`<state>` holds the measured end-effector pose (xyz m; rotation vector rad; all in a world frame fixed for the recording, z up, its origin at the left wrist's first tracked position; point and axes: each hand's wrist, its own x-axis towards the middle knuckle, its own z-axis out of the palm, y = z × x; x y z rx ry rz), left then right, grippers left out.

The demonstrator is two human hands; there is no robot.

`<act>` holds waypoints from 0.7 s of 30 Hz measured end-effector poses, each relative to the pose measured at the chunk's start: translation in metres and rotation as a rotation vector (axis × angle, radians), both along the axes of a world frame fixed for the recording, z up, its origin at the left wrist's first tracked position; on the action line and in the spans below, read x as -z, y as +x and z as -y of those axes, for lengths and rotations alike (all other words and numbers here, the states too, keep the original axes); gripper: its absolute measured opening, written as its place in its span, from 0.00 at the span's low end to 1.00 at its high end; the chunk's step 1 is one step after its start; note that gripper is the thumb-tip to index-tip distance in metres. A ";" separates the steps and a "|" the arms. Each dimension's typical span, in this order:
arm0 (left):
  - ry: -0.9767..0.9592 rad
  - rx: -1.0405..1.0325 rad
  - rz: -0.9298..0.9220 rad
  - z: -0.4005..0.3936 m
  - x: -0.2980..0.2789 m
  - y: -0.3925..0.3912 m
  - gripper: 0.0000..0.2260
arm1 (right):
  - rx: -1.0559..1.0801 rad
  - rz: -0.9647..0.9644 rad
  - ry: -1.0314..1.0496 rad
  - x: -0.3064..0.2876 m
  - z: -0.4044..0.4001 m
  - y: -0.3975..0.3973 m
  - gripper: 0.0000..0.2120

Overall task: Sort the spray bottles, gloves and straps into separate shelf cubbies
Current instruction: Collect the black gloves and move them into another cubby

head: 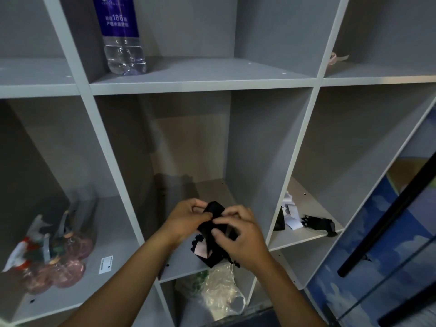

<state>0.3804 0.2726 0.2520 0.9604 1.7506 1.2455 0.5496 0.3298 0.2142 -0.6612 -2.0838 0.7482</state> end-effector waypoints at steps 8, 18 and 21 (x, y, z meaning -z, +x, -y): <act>0.107 0.268 -0.332 0.000 -0.028 -0.010 0.09 | -0.075 0.253 -0.054 -0.031 -0.047 0.004 0.18; 0.217 0.232 -0.606 0.013 -0.002 -0.019 0.06 | -0.105 0.270 0.048 -0.015 -0.045 -0.001 0.16; 0.171 0.241 -0.671 0.014 0.014 -0.028 0.06 | -0.115 0.336 0.127 -0.002 -0.044 -0.018 0.12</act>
